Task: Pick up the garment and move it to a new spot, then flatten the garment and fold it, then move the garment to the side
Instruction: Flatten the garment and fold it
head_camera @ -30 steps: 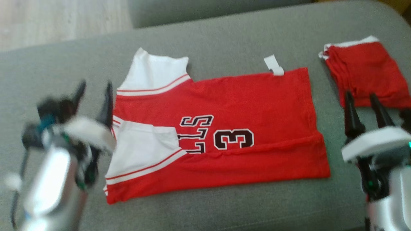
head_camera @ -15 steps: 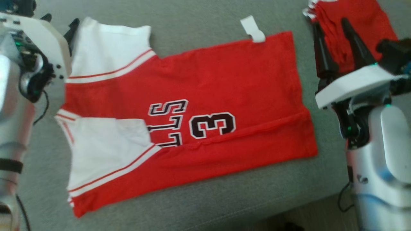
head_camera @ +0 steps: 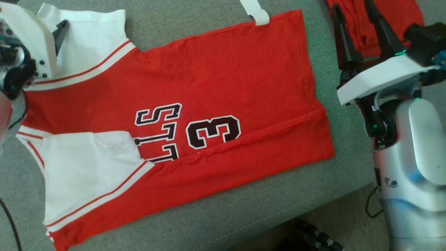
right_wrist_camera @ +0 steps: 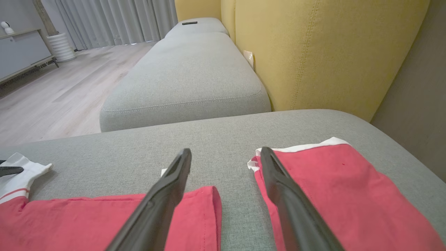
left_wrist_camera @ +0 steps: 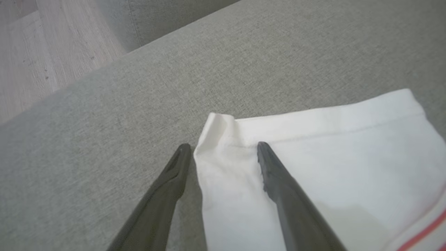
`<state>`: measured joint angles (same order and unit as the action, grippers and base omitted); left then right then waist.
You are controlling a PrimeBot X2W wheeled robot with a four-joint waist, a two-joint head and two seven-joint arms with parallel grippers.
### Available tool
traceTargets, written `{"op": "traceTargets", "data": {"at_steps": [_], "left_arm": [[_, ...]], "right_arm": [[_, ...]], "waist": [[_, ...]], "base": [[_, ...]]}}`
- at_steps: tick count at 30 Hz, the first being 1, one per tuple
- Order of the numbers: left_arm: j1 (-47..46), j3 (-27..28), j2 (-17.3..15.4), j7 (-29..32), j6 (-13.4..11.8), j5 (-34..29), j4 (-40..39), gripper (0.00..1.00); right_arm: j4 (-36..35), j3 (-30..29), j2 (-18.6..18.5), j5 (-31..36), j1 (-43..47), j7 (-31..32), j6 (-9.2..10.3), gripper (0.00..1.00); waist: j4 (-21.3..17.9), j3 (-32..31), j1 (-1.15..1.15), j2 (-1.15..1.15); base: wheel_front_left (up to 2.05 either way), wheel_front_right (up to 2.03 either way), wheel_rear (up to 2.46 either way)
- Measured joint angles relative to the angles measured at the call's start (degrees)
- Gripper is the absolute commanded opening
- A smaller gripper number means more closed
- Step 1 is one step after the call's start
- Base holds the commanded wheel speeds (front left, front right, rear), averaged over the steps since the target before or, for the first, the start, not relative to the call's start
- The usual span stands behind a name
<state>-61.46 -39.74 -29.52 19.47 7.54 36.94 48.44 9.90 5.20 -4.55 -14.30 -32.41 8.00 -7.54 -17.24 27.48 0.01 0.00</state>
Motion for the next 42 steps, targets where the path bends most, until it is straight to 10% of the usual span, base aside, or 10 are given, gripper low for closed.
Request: {"op": "traceTargets", "data": {"at_steps": [7, 8, 9, 26, 42], "left_arm": [[-2.7, -3.9, -0.4, 1.1, 0.0, 4.9, 1.5, 1.0], [-3.0, -4.3, -0.4, 1.5, 0.0, 5.9, 1.6, 0.69], [-3.4, -4.8, -0.4, 1.7, 0.0, 6.6, 1.6, 0.0], [-2.9, -10.1, 4.7, -18.8, 0.0, 7.5, 0.7, 0.0], [2.8, -16.1, 5.7, -21.4, -0.1, 6.5, -12.1, 0.0]], "right_arm": [[0.3, -0.2, -0.8, -0.3, -0.4, 0.0, 0.0, 1.0], [0.4, -0.3, -1.1, -0.3, -0.6, 0.0, 0.0, 1.0], [0.5, -0.4, -1.3, -0.3, -1.0, 0.0, 0.0, 1.0], [6.4, -0.4, -9.4, -1.7, -2.7, 4.6, 0.0, 1.0], [24.1, 8.7, -19.0, -7.5, -5.4, 10.1, 0.0, 1.0]], "waist": [[0.0, 0.7, -0.01, 0.0], [0.1, 0.8, -0.01, 0.0], [0.2, 0.8, -0.01, 0.0], [9.3, -4.5, -0.01, 0.0], [19.1, -7.5, -0.01, 0.0]], "base": [[0.0, 0.0, 0.0], [0.0, 0.0, 0.0], [0.0, 0.0, 0.0], [0.0, 0.0, 0.0], [0.0, 0.0, 0.0]]}}
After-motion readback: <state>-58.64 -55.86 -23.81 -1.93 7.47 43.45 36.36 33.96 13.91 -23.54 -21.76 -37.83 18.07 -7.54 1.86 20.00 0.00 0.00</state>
